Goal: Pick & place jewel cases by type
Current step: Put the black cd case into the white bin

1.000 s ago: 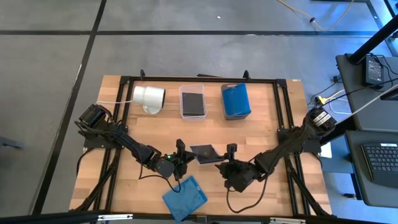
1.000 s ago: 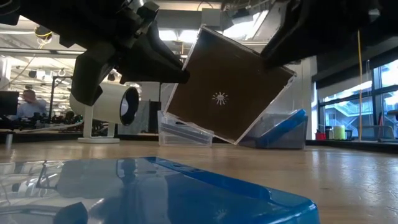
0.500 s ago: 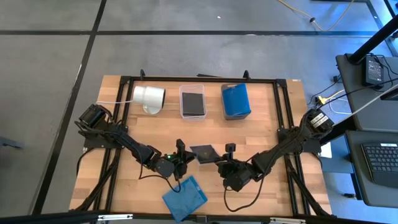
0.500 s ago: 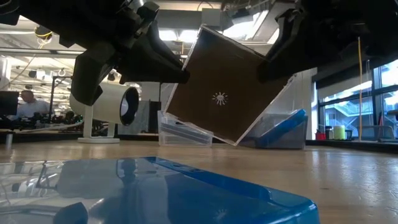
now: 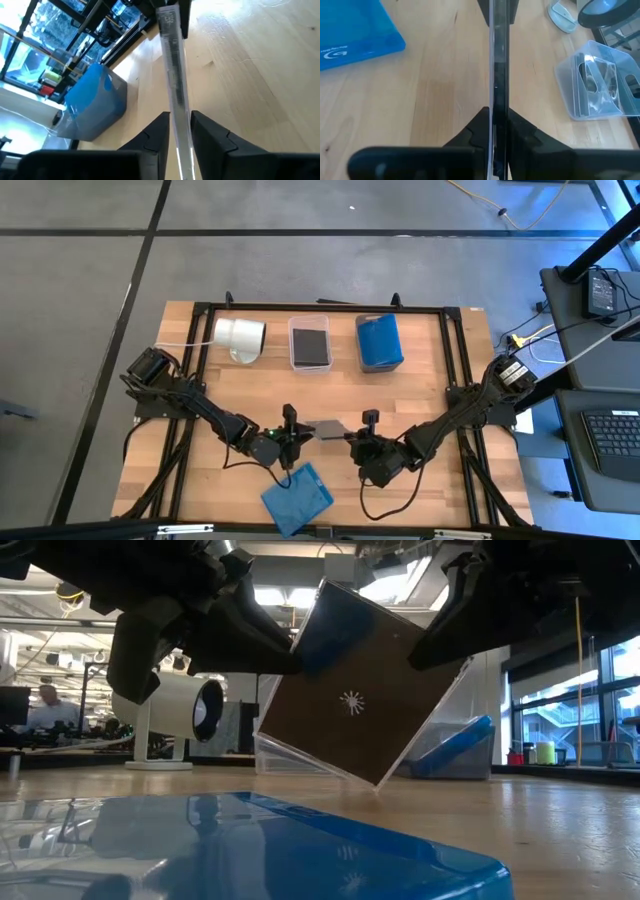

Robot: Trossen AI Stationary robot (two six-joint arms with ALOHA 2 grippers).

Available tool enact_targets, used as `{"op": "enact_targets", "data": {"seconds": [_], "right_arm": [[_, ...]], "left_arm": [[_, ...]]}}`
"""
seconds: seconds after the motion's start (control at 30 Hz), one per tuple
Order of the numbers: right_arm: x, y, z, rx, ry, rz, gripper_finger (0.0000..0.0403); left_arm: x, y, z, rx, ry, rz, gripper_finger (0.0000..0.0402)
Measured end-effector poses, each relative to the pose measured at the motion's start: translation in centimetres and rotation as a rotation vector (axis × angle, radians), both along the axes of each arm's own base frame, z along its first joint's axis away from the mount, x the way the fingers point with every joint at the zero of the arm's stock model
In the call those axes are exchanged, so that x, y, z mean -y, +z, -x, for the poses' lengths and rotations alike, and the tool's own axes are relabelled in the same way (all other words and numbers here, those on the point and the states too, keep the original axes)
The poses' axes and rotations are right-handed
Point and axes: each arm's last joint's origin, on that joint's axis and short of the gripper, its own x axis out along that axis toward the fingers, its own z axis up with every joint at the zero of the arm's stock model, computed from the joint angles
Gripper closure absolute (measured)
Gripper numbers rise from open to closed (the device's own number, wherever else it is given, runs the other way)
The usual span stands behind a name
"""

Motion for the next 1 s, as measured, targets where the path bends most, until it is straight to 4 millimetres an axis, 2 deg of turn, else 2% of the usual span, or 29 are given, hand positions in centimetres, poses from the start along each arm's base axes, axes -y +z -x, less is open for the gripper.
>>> {"op": "enact_targets", "data": {"seconds": [0.13, 0.37, 0.47, 0.63, 0.73, 0.83, 1.0], "right_arm": [[0.0, 0.0, 0.0, -0.002, 0.001, 0.003, 0.0361], [0.4, -0.2, 0.4, -0.021, -0.037, 0.080, 0.0362], [0.8, -0.1, 0.2, 0.001, -0.069, 0.141, 0.0362], [1.8, 0.5, 0.0, 0.038, -0.130, 0.276, 0.0362], [2.8, 1.5, -0.4, 0.108, -0.217, 0.340, 0.0362], [4.5, 2.1, -1.4, 0.148, -0.308, 0.384, 0.0362], [8.3, 2.4, -4.1, 0.117, -0.295, 0.320, 0.0362]], "left_arm": [[0.7, 0.0, 0.5, 0.003, 0.002, -0.031, 0.0298], [2.7, 0.2, 2.1, 0.059, 0.102, -0.111, 0.0253], [3.2, -0.1, 2.7, 0.095, 0.107, -0.011, 0.0246], [2.6, -1.3, 3.1, 0.115, 0.110, 0.297, 0.0246], [2.1, -2.0, 3.1, 0.078, 0.091, 0.436, 0.0250], [1.5, -2.3, 3.0, 0.057, 0.093, 0.490, 0.0252], [1.1, -2.4, 2.7, 0.041, 0.080, 0.523, 0.0248]]}}
